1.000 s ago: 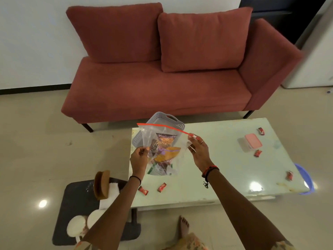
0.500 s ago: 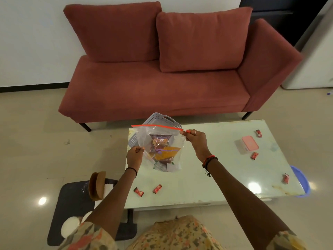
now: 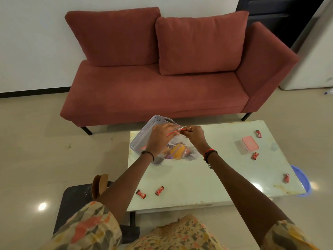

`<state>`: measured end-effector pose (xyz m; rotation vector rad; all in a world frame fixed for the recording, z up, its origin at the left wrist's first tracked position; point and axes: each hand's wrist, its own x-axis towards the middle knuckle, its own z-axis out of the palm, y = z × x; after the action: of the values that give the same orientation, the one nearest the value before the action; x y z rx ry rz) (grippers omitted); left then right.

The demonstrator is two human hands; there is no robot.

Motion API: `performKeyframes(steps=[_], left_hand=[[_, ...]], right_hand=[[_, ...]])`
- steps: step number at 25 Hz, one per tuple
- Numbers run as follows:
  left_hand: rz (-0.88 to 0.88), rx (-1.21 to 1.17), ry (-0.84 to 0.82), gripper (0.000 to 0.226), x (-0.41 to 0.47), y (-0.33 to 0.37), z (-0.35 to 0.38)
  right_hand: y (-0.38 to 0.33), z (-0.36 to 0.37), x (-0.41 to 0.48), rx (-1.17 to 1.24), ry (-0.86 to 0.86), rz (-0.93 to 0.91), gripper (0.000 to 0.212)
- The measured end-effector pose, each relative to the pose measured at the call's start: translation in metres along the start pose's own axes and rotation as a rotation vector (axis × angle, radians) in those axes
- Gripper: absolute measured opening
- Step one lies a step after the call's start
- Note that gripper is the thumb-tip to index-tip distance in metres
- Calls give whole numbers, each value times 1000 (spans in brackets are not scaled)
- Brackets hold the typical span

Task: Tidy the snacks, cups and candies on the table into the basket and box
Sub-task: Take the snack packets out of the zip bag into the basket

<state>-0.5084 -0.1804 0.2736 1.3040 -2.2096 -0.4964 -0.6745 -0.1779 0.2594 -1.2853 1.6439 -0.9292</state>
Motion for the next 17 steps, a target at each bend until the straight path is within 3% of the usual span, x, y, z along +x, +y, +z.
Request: performKeyframes(steps=[3, 8, 12, 17], left_hand=[[24, 65, -6, 30, 11, 12, 8], [95, 226, -1, 28, 21, 13, 4], [146, 372, -77, 32, 26, 8, -7], [142, 391, -66, 34, 20, 0, -11]], right_hand=[[-4, -10, 3, -1, 9, -12, 24], [-7, -17, 0, 41, -32, 7, 13], [-11, -16, 6, 25, -44, -17, 46], [-19, -17, 13, -21, -121, -24, 51]])
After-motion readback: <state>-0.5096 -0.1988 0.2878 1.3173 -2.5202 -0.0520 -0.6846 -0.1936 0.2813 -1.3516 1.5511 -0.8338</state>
